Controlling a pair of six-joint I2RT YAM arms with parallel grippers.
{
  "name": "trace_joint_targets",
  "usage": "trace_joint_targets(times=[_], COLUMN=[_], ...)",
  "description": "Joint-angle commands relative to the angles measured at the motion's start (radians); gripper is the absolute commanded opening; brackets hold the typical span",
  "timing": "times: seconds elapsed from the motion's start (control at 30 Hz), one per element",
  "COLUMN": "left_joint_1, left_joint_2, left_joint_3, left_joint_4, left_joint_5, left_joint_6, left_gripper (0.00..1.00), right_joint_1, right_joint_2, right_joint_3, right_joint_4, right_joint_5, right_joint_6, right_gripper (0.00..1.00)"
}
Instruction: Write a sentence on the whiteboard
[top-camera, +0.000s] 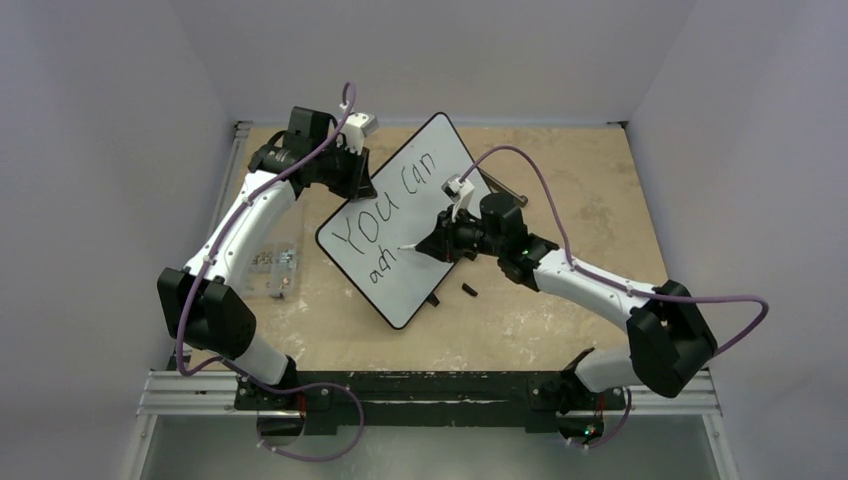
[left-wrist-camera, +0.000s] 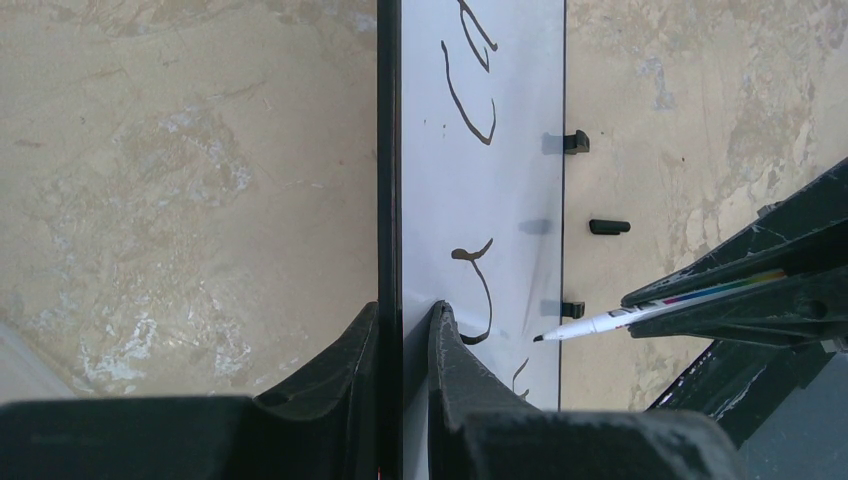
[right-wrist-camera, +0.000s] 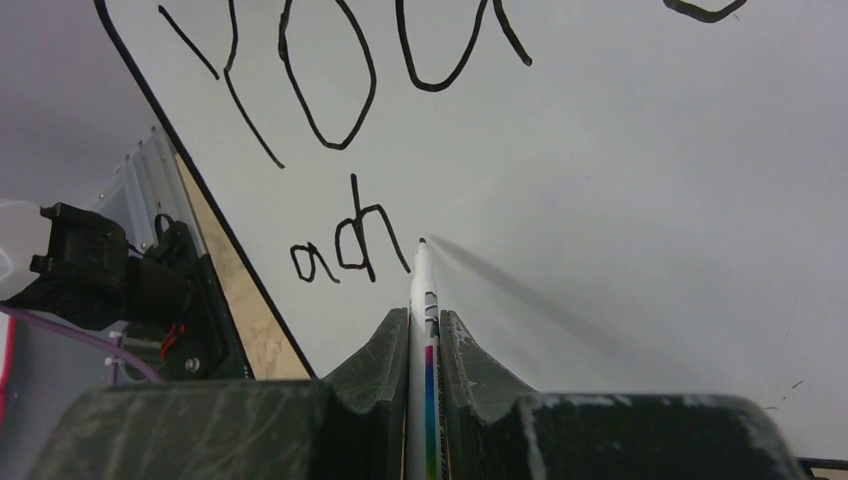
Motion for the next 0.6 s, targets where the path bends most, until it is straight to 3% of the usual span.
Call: trace_joint_targets(times=[0.0, 0.57], left_joint_1=[-0.002, -0.004], left_joint_2=[-0.011, -0.011], left_joint_3=[-0.004, -0.004], left_joint_4=[0.019, 0.019], left_joint_5=[-0.217, -0.219], left_joint_6=[0.132, 0.132], left_gripper=[0.00, 0.00], right_joint_1=[0.005, 0.012], right_joint_2=[0.017, 0.078], right_joint_3=[0.062, 0.110], right_joint_4=[0.020, 0.042], right_joint_5=[-0.022, -0.021], right_joint_6=[-0.031, -0.012], right_gripper=[0.00, 0.00])
